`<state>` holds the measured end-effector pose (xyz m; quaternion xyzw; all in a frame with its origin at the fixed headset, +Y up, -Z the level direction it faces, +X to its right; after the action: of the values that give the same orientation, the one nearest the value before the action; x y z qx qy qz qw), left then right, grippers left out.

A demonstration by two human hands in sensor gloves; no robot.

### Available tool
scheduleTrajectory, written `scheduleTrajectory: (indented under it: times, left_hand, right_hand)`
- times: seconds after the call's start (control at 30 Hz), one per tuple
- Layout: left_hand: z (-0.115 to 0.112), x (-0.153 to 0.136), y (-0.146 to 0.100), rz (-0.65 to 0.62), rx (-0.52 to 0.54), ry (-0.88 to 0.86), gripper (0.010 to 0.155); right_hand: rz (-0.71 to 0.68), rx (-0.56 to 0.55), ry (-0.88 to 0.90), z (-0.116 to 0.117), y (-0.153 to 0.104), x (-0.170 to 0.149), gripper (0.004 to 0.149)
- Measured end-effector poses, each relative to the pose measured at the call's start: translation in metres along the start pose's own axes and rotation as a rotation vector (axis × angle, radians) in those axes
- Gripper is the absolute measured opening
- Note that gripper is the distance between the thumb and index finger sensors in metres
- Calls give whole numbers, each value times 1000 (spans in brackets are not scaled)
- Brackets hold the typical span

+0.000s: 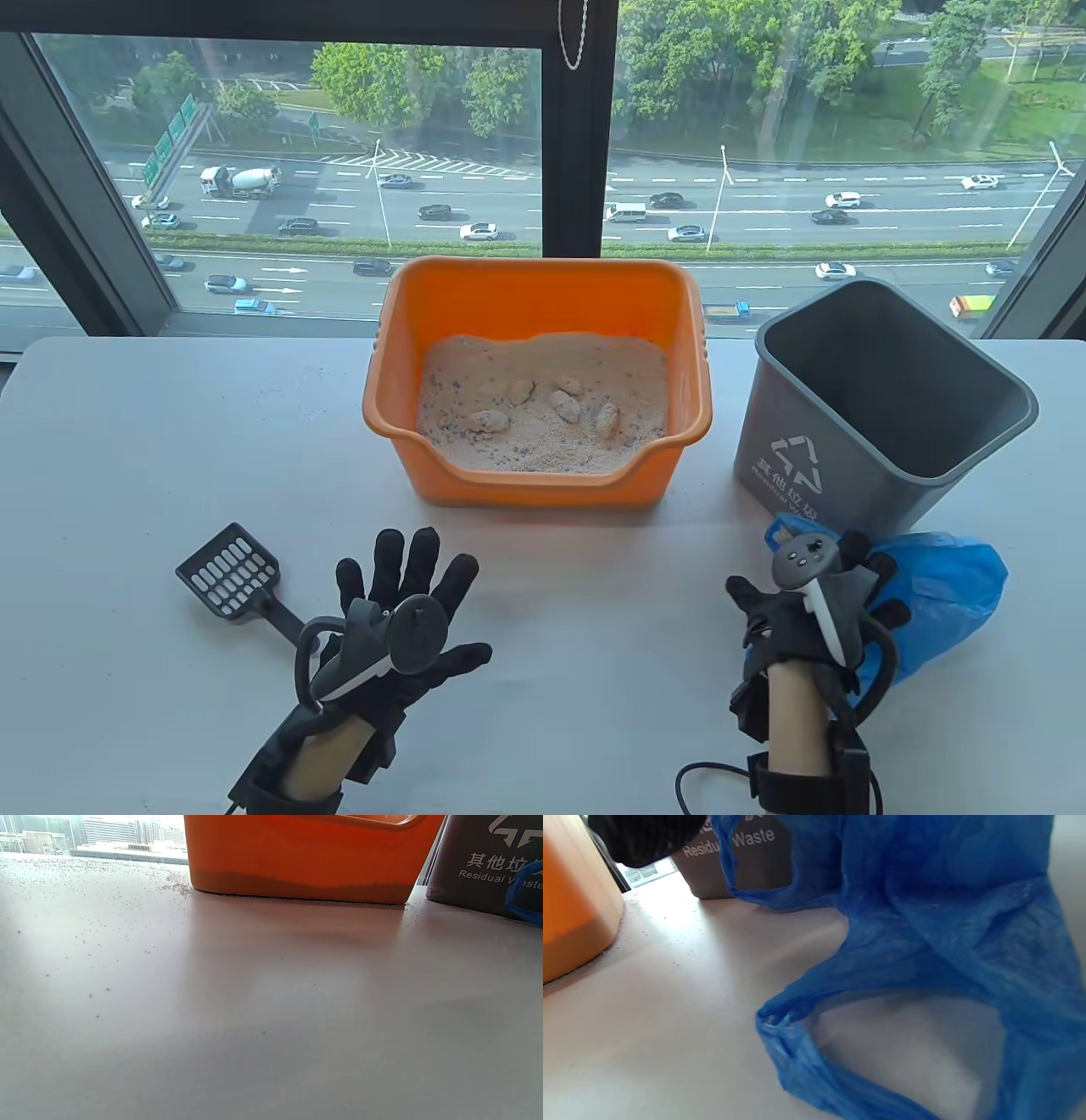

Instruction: Scoop cat litter

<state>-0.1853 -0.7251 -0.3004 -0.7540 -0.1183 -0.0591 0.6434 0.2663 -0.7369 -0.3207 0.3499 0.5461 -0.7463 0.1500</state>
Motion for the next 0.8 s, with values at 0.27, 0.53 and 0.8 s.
scheduleTrajectory:
  times: [0.27,0.53,0.8]
  left_hand:
    - [-1,1,0,0,-1,7,90]
    - [-1,1,-1,4,0,5,89]
    - [0,1,-1,4,4,5,89]
  right_hand:
    - [160,123,174,38,40,-45,106]
    - [262,-32,170,28,50,-69,107]
    - [225,-86,150,25,49,-70,38]
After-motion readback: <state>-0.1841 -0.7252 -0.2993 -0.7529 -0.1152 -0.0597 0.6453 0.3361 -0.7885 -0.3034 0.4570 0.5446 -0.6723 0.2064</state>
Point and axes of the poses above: the tracker on the back of each hand, its own x axis roughly to the thumb side, its own y axis roughly from the wrist to the fingertips, z = x × y, the point moved 1 cm from there along y, roughly from the wrist to the fingertips, and after that the axes turned 2 degrees about -y, right-handed, at the moved point
